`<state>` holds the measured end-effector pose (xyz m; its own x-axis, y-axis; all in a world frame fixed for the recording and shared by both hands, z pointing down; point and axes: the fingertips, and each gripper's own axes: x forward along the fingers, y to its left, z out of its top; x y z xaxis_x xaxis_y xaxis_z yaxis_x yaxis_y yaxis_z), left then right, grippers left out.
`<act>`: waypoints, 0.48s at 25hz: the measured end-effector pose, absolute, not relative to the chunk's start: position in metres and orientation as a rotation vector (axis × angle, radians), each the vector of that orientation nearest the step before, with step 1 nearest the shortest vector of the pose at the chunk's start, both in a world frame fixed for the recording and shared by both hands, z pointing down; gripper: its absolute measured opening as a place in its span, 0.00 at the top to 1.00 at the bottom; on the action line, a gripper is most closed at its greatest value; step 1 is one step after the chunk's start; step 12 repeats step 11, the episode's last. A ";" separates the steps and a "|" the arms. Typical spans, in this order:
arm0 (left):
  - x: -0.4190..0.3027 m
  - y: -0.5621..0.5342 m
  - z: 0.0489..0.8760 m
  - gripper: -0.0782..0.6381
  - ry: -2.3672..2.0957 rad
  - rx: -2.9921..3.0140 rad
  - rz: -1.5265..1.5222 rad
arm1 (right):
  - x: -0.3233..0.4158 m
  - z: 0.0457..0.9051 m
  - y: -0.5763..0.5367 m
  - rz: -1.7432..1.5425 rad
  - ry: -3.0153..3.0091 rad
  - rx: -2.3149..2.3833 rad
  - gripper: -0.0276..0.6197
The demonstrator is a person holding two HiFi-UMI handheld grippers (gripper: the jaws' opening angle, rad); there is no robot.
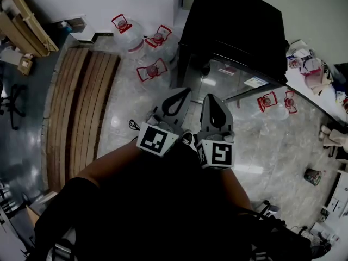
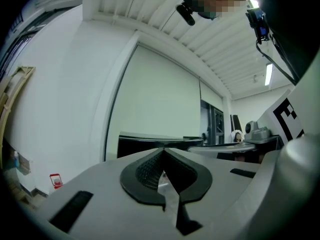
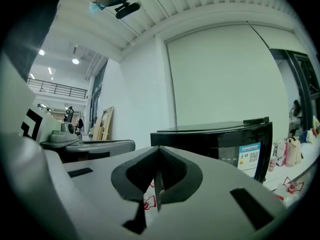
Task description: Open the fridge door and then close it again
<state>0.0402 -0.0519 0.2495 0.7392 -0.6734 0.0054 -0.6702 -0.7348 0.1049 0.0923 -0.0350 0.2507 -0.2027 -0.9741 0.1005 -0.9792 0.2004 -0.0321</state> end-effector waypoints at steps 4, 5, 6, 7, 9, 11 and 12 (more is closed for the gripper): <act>0.045 -0.056 0.248 0.88 -1.088 2.839 -0.059 | 0.096 0.247 -0.038 0.128 -2.386 1.957 0.93; 0.045 -0.056 0.248 0.88 -1.086 2.840 -0.062 | 0.095 0.247 -0.038 0.124 -2.384 1.957 0.93; 0.045 -0.056 0.248 0.88 -1.084 2.841 -0.063 | 0.095 0.247 -0.037 0.120 -2.384 1.957 0.93; 0.045 -0.055 0.249 0.88 -1.082 2.843 -0.062 | 0.095 0.247 -0.037 0.118 -2.382 1.956 0.93; 0.046 -0.055 0.250 0.88 -1.079 2.846 -0.057 | 0.095 0.248 -0.037 0.115 -2.380 1.954 0.93; 0.046 -0.055 0.252 0.88 -1.078 2.850 -0.052 | 0.095 0.249 -0.038 0.107 -2.381 1.952 0.93; 0.046 -0.055 0.252 0.88 -1.078 2.850 -0.052 | 0.095 0.249 -0.038 0.107 -2.381 1.952 0.93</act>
